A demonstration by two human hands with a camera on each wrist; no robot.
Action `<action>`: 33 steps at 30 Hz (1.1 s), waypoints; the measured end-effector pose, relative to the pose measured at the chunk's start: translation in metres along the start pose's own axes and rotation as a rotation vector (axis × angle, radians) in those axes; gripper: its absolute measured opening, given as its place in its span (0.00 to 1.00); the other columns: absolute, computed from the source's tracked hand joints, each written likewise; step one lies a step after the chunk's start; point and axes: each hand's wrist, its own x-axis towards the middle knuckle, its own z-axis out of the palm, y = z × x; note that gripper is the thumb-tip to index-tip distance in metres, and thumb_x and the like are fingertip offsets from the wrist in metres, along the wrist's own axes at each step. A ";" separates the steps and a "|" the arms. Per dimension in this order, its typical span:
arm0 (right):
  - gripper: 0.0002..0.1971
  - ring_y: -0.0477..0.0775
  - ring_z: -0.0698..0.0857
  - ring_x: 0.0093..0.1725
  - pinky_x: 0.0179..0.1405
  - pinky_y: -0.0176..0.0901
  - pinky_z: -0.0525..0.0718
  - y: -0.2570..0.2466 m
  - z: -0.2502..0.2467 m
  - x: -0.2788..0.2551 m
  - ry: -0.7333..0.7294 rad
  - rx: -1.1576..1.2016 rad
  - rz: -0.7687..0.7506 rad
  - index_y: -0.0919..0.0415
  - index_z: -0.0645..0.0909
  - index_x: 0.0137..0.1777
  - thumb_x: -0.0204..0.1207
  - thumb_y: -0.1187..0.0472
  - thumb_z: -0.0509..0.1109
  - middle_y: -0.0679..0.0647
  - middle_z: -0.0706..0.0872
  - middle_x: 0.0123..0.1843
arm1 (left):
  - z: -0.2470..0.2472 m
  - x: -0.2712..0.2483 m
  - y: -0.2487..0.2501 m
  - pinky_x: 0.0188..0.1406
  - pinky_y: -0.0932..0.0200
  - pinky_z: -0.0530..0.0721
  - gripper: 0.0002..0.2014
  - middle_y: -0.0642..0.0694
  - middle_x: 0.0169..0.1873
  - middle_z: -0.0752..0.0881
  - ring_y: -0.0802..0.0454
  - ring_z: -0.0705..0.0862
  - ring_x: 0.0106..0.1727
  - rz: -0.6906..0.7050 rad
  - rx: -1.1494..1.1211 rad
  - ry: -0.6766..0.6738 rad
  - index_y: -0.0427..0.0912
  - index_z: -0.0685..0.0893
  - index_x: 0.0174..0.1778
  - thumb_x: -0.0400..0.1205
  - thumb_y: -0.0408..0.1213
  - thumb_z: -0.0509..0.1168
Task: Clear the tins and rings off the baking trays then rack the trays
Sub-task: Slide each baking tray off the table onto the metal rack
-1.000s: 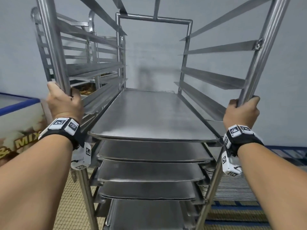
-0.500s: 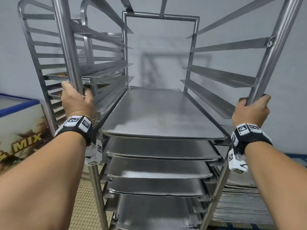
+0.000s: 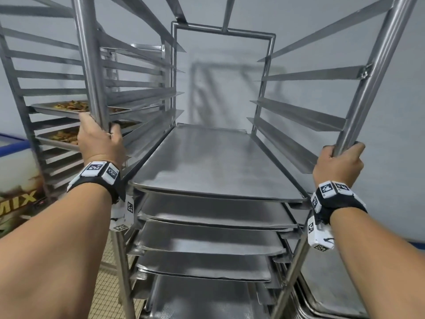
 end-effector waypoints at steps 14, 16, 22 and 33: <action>0.13 0.63 0.79 0.32 0.29 0.48 0.76 0.045 0.131 0.050 -0.027 -0.002 -0.010 0.69 0.70 0.57 0.78 0.60 0.59 0.59 0.77 0.38 | 0.143 0.054 -0.017 0.61 0.42 0.80 0.15 0.30 0.61 0.81 0.35 0.82 0.60 0.002 -0.018 -0.009 0.34 0.71 0.65 0.86 0.38 0.63; 0.14 0.63 0.79 0.32 0.29 0.49 0.77 0.049 0.148 0.055 -0.023 -0.017 0.002 0.68 0.70 0.58 0.78 0.60 0.58 0.60 0.77 0.38 | 0.162 0.063 -0.019 0.63 0.44 0.79 0.16 0.30 0.62 0.81 0.36 0.82 0.61 0.000 -0.019 -0.025 0.33 0.71 0.66 0.87 0.38 0.63; 0.14 0.61 0.77 0.32 0.30 0.45 0.72 0.057 0.192 0.064 -0.017 -0.032 0.008 0.69 0.70 0.58 0.79 0.60 0.59 0.57 0.76 0.36 | 0.213 0.090 -0.032 0.59 0.45 0.79 0.16 0.31 0.59 0.82 0.35 0.82 0.58 0.001 -0.047 -0.047 0.33 0.71 0.64 0.86 0.38 0.64; 0.14 0.60 0.76 0.31 0.29 0.44 0.71 0.068 0.253 0.077 0.030 -0.085 0.001 0.68 0.70 0.58 0.78 0.59 0.58 0.49 0.70 0.30 | 0.292 0.134 -0.053 0.60 0.46 0.79 0.12 0.33 0.57 0.83 0.36 0.83 0.57 0.006 -0.061 -0.038 0.39 0.71 0.60 0.85 0.40 0.62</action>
